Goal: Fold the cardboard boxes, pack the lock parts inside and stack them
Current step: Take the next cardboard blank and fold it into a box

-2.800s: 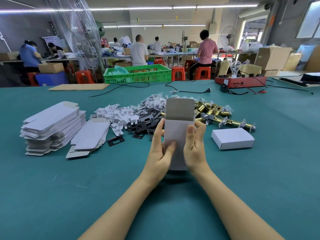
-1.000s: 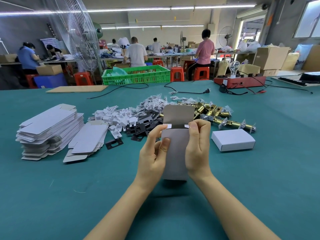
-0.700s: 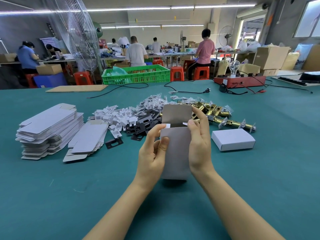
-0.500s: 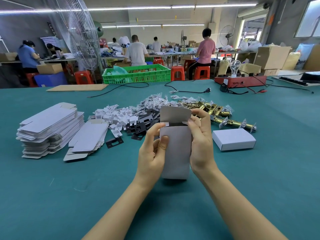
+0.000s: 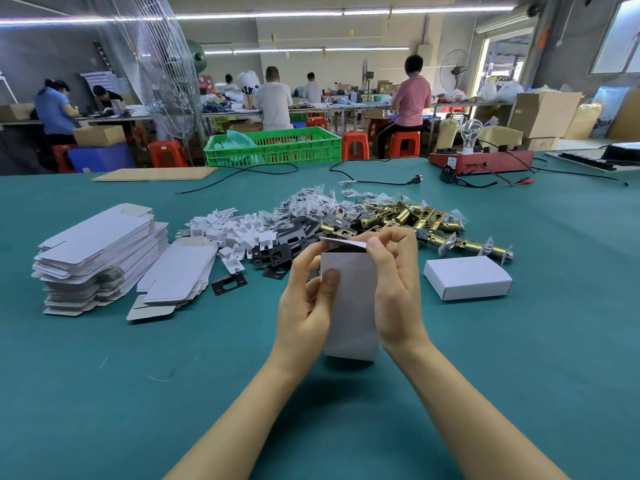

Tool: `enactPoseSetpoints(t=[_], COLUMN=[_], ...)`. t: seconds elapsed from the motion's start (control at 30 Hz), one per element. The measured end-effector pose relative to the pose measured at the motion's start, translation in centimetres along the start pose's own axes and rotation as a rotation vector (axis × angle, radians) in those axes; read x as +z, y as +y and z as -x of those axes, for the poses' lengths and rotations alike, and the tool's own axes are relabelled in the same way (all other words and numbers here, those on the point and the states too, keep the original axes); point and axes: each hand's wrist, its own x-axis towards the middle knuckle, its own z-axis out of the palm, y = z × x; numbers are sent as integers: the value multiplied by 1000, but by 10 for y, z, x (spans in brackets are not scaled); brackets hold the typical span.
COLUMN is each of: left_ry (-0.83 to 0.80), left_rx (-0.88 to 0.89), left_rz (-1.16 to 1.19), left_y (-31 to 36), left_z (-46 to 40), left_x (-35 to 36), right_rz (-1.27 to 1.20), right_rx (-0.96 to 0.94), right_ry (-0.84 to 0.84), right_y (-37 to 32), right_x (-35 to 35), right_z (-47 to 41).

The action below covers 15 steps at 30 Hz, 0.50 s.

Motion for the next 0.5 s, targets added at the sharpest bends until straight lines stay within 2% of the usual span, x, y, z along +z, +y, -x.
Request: enactPoseSetpoints(t=[0.2, 0.5], left_ry=[16, 129], left_rx=[-16, -23], left_rz=[25, 76], left_y=[2, 11], left_z=[0, 2], left_x=[4, 10], right_rz=[191, 270], right_rx=[-69, -103], right_ry=[12, 50], right_y=[5, 6], right_x=[0, 5], right_z=[1, 5])
